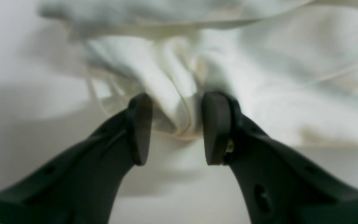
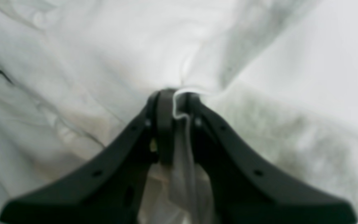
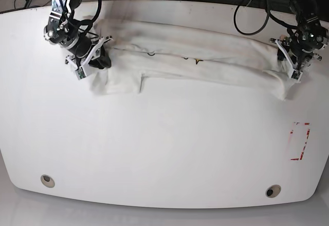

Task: Fold the T-shirt properly
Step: 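Lower the folded shirt onto the table and release the left gripper, then move the left gripper to the shirt's folded end and grasp it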

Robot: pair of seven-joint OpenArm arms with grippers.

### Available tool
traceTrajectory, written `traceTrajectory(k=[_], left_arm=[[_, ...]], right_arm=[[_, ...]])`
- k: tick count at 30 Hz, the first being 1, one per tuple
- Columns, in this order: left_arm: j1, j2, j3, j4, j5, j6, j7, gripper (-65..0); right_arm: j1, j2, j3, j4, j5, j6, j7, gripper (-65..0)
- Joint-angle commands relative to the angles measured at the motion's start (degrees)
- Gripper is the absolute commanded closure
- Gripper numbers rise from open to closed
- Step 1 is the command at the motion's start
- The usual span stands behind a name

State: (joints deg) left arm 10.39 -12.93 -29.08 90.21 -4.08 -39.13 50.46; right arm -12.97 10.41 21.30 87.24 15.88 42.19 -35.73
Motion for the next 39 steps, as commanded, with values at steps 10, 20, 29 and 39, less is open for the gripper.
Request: traceTrajectory(k=[10,20,29,39], left_arm=[[-4.72,1.98,0.55,-4.19,0.87,-0.87,2.60,-24.7],[-4.63,1.90,0.20,2.75,0.69,-0.87,7.26,-25.0],[-4.72,1.90,-1.56,18.05,0.69,-0.87,16.66,-35.3],[-15.36,1.98,-3.23,18.84,0.78,-0.87,18.51,-40.7]], right_arm=[[11.35,6.86,-0.16,-15.02,-6.69,-2.19,-0.98,-8.1],[15.13,9.85,-5.52,-17.48,-6.69,-2.19,-0.01,-8.1],[15.57,9.50,-7.72,-17.48,-6.69,-2.19,-0.01,-8.1],[15.48,9.32,-7.81,-17.40,-6.60,-2.19,0.08,-8.1]])
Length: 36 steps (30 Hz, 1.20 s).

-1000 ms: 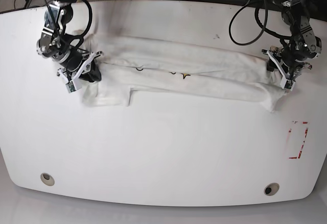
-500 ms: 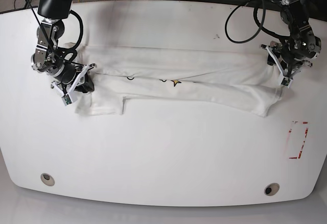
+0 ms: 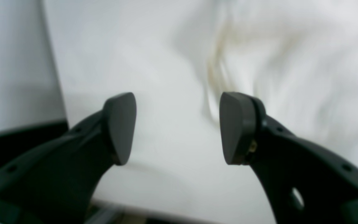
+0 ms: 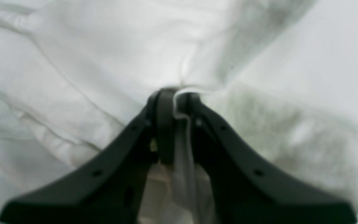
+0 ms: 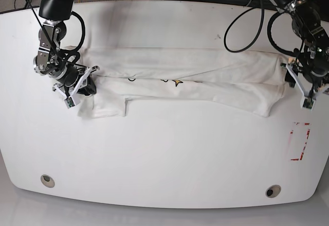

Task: Fold the T-shirt properly
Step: 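Move the left gripper to the shirt's folded end and grasp it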

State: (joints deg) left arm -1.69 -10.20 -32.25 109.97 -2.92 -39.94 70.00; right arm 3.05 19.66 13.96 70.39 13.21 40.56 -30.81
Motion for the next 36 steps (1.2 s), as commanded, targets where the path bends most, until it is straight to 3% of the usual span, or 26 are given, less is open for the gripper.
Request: traceTrajectory(k=[1,8,22,30,36], left_arm=[[-4.50,-0.75,-0.06,-2.15,-0.38,-0.06,-1.03,-40.8],[-14.70,-0.75,-0.06,-16.74,-0.38,-0.06,-3.32,-40.7],[-25.78,-0.92,0.38,-49.97,-0.38,-0.06,-18.88,-40.8],[-26.13,-1.19,0.56,-57.09,-0.12,-0.06,-25.21,-40.8],[-26.13,-1.28,3.81,-58.32,-0.38,-0.06,-26.17,-40.3]], right_arm=[[-0.63,0.08,-0.46,-0.54,-3.94,-0.56,-4.84,-8.1],[-0.72,-0.98,-0.20,-0.54,-3.94,-0.56,-4.75,-8.1],[-0.81,-1.15,-0.37,-0.63,-3.94,-0.56,-2.91,-8.1],[-0.72,-1.15,-0.29,-0.63,-3.85,-0.56,-2.82,-8.1],[-0.72,-1.15,-0.11,-0.63,-3.94,-0.56,-2.82,-7.8]])
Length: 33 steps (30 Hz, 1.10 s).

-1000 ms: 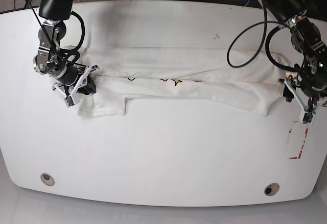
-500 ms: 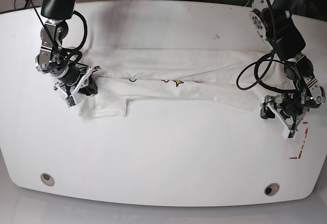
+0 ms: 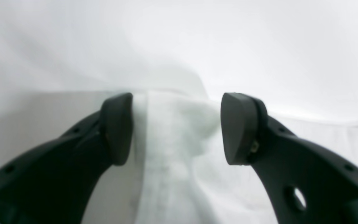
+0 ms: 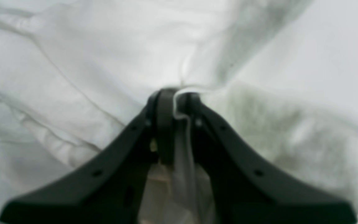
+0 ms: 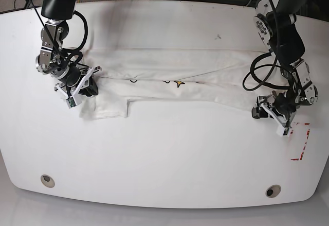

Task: Fold the T-shirt properly
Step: 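Move the left gripper to the shirt's folded end and grasp it, then pull the grasped end with the left gripper away from the right gripper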

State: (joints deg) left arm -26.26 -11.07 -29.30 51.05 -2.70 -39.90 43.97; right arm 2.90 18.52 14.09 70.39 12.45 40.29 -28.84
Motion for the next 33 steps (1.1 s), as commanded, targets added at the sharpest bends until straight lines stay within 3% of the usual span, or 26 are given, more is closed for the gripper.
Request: traceTrajectory(k=[1,3,5,9,11,17,33], left_arm=[[-1.56,-0.40,1.21,0.69,-0.60,-0.10,-0.14,-40.1],[-1.56,-0.40,1.48,0.69,-0.60,-0.10,-0.14,-38.9],[-1.56,-0.40,1.39,0.69,-0.60,-0.10,-0.23,-32.4],[-1.65,-0.31,1.65,0.69,-0.60,-0.10,-0.23,-7.1],[-2.00,-0.31,1.65,0.78,-0.60,-0.10,-0.23,0.0],[-3.41,-0.31,1.39,2.36,-0.60,-0.10,0.03,-0.4],[3.27,-0.05,1.39,28.21,-0.69,-0.10,9.44,-1.1]], right_arm=[[-0.57,-0.02,-0.24,-0.63,-3.17,-0.29,-4.79,-7.8],[-0.65,-0.02,-0.24,-0.63,-3.17,-0.29,-4.79,-7.8],[-0.65,-0.02,-0.15,-0.63,-3.00,-0.29,-4.79,-7.6],[-0.74,-0.02,-0.15,-0.63,-3.00,-0.29,-4.79,-7.6],[-0.74,-0.02,-0.15,-0.63,-3.08,-0.29,-4.79,-7.6],[-0.74,-0.02,-0.15,-0.72,-3.08,-0.29,-4.79,-7.6],[-0.74,-1.07,-0.15,-0.72,-3.26,-0.29,-4.79,-7.6]])
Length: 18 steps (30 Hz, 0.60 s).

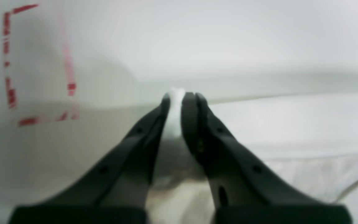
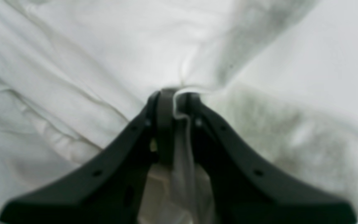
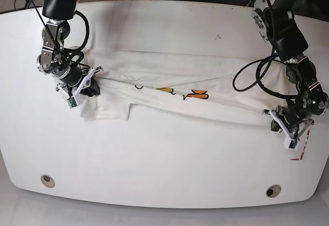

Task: Fold the T-shirt properly
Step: 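Pull the grasped end with the left gripper away from the right gripper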

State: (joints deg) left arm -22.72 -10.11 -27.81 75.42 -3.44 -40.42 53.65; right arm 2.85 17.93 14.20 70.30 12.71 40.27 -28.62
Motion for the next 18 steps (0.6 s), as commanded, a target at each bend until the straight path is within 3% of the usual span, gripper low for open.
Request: traceTrajectory(k=[1,9,18], left_arm=[[0.17,-1.01,-0.10,4.89,0.06,0.42,0.37,-1.1],[3.60,-1.19,-0.36,13.68,0.06,0.42,6.53,-1.0],[10.72,-1.28,-0.36,22.91,0.06,0.42,6.70,-1.1]], right_arm=[[-0.61,-0.66,-0.26,-0.63,-3.52,-0.27,-5.00,-7.6],[-0.52,-0.92,-0.26,-0.63,-3.52,-0.27,-5.00,-7.6],[-0.35,-0.92,-0.26,-0.72,-3.52,-0.27,-5.00,-7.6]])
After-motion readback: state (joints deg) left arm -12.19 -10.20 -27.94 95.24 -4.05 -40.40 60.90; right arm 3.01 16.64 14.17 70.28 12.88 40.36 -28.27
